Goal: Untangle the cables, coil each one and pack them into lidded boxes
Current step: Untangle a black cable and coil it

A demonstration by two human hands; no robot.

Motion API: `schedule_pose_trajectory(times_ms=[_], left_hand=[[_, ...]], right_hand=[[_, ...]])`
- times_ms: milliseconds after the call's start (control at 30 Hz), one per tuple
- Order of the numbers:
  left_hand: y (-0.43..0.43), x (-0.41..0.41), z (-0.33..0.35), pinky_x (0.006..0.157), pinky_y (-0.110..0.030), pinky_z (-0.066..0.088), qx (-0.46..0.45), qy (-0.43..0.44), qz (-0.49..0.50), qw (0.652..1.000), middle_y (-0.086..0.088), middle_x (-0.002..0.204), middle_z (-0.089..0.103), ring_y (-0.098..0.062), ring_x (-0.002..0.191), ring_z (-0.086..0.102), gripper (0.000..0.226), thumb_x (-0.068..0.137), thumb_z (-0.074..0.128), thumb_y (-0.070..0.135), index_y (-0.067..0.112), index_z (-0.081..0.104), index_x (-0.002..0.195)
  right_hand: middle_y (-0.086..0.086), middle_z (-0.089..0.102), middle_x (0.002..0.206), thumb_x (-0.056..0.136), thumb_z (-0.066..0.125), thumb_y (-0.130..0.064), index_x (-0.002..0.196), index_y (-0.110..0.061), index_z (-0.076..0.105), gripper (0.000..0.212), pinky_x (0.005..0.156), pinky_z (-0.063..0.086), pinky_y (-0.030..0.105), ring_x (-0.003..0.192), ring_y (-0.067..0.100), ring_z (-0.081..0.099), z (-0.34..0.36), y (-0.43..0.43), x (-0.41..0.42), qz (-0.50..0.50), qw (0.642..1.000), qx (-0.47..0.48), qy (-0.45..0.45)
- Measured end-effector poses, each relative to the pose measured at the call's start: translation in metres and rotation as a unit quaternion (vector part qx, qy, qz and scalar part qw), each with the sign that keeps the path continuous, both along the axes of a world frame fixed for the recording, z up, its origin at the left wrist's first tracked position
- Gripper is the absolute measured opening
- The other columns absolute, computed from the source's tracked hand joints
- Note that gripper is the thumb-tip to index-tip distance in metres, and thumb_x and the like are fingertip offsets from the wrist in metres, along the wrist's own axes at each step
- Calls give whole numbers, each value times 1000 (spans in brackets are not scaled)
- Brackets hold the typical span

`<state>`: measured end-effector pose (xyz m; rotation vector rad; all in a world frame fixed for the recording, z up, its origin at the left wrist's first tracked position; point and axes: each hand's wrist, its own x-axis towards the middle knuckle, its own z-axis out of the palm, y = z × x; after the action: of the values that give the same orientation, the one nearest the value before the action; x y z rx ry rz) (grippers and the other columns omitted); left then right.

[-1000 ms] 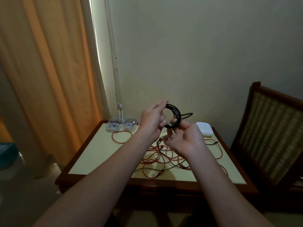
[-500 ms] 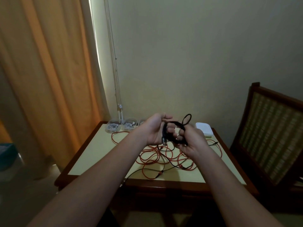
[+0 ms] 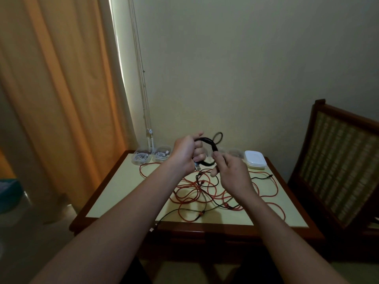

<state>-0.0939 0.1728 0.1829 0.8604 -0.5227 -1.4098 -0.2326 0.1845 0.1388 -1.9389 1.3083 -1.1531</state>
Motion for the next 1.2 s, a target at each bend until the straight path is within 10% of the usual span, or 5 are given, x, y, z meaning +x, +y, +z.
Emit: schedule_pose_trajectory(times_ms=[667, 833, 1000, 1200], left_hand=[[12, 14, -1, 33, -18, 13, -61, -63, 52, 995, 9, 45, 25, -5, 35, 17, 16, 103, 47, 9, 12, 60, 111], [18, 12, -2, 32, -16, 21, -69, -85, 42, 993, 7, 49, 54, -3, 36, 24, 19, 90, 70, 8, 5, 68, 109], [17, 11, 1, 31, -16, 20, -67, -64, 33, 995, 5, 50, 46, -4, 35, 23, 21, 90, 70, 8, 3, 67, 110], [18, 5, 4, 31, -16, 17, -57, -35, 24, 997, 6, 49, 41, -3, 35, 20, 24, 91, 68, 7, 1, 65, 114]], right_hand=[[-7, 68, 64, 101, 58, -28, 77, -21, 72, 29, 54, 40, 12, 64, 2, 62, -43, -14, -62, -40, 996, -58, 59], [-8, 65, 83, 97, 66, -31, 102, -20, 79, 18, 75, 51, 37, 81, 8, 58, -46, -16, -54, -38, 986, -100, 126], [-16, 69, 81, 94, 71, -22, 109, -22, 77, 16, 65, 45, 9, 82, -6, 62, -38, -6, -44, -14, 992, -107, 70], [-11, 72, 74, 95, 70, -22, 95, -22, 78, 8, 67, 55, 21, 71, 1, 69, -31, 2, -29, -9, 995, -96, 3]])
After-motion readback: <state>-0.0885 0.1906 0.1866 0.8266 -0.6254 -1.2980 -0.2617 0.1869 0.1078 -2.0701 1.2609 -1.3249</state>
